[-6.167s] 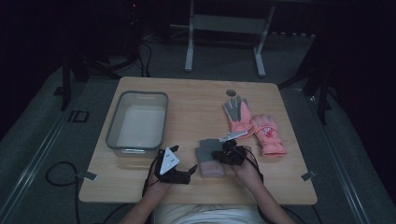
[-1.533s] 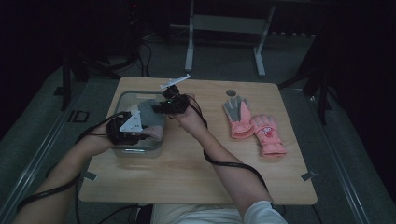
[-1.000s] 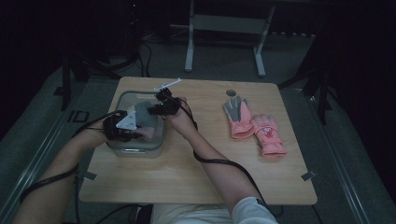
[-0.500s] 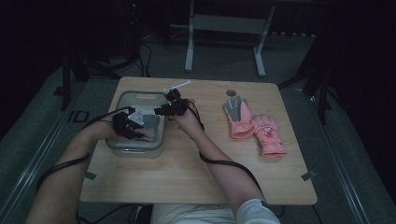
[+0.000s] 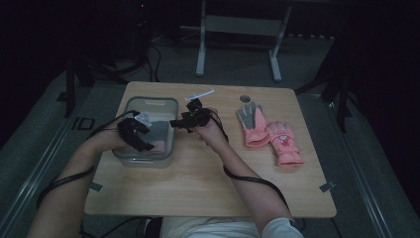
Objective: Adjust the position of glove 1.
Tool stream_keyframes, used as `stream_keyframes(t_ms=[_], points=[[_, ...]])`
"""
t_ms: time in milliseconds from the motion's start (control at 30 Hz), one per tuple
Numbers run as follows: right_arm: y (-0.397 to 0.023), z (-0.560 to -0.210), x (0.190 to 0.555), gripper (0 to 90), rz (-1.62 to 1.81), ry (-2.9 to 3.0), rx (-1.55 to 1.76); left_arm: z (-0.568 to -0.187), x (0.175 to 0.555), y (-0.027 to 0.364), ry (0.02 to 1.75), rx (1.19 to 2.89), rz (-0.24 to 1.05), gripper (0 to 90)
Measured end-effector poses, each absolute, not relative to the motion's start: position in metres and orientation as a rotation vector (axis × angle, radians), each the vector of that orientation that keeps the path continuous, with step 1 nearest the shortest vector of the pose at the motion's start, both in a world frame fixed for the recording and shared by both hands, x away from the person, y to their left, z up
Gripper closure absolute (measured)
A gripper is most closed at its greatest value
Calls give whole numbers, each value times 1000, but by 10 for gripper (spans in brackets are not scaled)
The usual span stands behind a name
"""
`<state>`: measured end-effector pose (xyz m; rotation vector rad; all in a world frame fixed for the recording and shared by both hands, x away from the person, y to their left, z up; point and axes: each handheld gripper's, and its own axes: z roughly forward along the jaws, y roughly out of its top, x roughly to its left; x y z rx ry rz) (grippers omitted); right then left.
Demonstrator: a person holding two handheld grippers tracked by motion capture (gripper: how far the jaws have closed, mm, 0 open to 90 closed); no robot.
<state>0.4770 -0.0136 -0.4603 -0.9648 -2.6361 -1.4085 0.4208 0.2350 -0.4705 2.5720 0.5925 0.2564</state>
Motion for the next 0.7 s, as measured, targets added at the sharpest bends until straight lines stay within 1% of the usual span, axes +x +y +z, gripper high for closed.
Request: stream_keyframes(t_ms=[33, 67, 100, 133, 167, 267, 400, 500, 700], points=[[-15, -459, 476, 277, -1410, -2632, -957, -470, 421, 235, 593, 2572, 256, 167], [-15, -459, 476, 277, -1410, -2632, -957, -468, 419, 236, 590, 2574, 274, 167], [-16, -458, 475, 247, -1416, -2637, -944, -466, 418, 236, 597, 2569, 294, 154], [-21, -454, 470, 234, -1435, -2640, -921, -463, 417, 235, 620, 2550, 282, 107], [-21, -454, 470, 234, -1435, -2640, -921, -462, 415, 235, 622, 2543, 284, 107], [-29, -447, 463, 202, -1471, -2658, -886, -457, 411, 230, 637, 2505, 270, 61], [-37, -442, 458, 202, -1495, -2668, -884, -451, 407, 223, 640, 2456, 252, 60], [-47, -440, 454, 215, -1508, -2705, -843, -449, 404, 217, 638, 2423, 271, 41], [-65, -443, 450, 213, -1517, -2716, -836, -445, 394, 198, 614, 2365, 280, 40]])
